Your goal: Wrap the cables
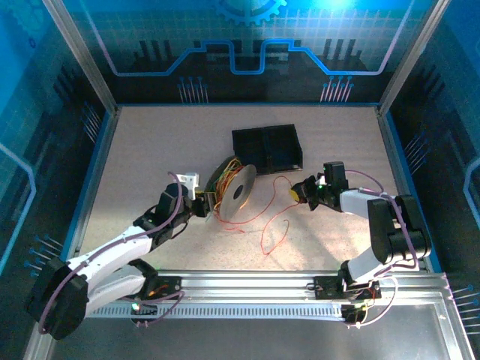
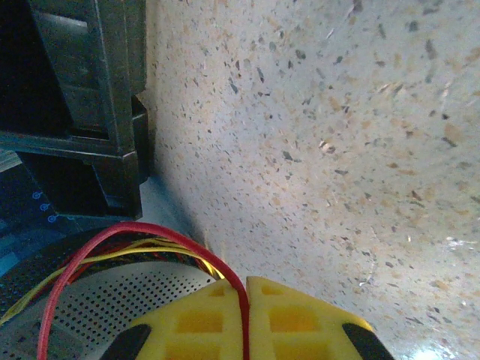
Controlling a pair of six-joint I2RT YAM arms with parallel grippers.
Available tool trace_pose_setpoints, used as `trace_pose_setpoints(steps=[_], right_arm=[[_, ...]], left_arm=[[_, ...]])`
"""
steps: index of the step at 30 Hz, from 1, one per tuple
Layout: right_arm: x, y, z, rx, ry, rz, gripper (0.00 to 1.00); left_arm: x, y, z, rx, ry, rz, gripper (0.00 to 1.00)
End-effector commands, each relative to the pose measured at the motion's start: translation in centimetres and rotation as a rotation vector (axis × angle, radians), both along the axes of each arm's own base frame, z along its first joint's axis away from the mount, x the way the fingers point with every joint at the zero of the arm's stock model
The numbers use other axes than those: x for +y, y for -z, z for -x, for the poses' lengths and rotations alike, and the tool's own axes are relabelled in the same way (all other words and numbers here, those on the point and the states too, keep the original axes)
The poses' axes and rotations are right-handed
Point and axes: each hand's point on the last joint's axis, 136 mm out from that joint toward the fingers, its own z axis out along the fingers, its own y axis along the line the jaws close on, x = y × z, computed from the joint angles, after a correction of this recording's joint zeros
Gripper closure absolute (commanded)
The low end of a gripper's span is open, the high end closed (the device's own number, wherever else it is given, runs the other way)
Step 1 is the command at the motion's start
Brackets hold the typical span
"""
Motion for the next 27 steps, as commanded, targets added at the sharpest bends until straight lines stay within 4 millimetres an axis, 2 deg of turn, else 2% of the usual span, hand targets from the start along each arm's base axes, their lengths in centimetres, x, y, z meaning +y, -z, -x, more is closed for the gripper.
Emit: trace_pose_setpoints(steps=[1, 2, 4, 9, 14, 18, 25, 26, 27], right_arm=[[0.2, -1.1, -0.9, -0.026, -0.007, -0.034, 1.00], [0.2, -1.2, -1.0, -0.026, -0.005, -0.034, 1.00], [0.2, -1.2, -1.1, -0.028, -0.004, -0.032, 1.00], [0.1, -1.1, -1.2, -0.027, -0.007, -0.023, 1.00], [-0.6, -0.7, -1.6, -0.012, -0.024, 0.002, 1.00], [-0.7, -1.2, -1.8, -0.038, -0.067, 0.052, 1.00], [-3.3, -3.0, -2.7, -0.134, -0.182, 0.328, 1.00], [-3.7, -2.8, -2.6, -0.133, -0.197, 0.365, 1.00], [-4.2, -3.6, -3.6, -0.155, -0.205, 0.415, 1.00]], left_arm=[[-0.2, -0.4, -0.4, -0.017, 0.009, -0.038, 0.80], [-0.2, -0.5, -0.4, -0.013, 0.007, -0.044, 0.90], [-0.6, -1.0, -0.4, -0.010, 0.010, -0.047, 1.00], [-0.7, -3.4, -0.7, -0.011, -0.022, -0.033, 1.00], [-0.3, -7.6, 0.0, -0.037, -0.019, -0.010, 1.00], [-0.5, -10.5, 1.2, -0.037, 0.005, 0.039, 1.00], [-1.0, -15.0, 3.7, -0.012, 0.080, 0.128, 1.00], [-1.2, -15.6, 4.1, -0.013, 0.098, 0.134, 1.00], [-1.4, -16.1, 4.6, -0.010, 0.124, 0.144, 1.00]])
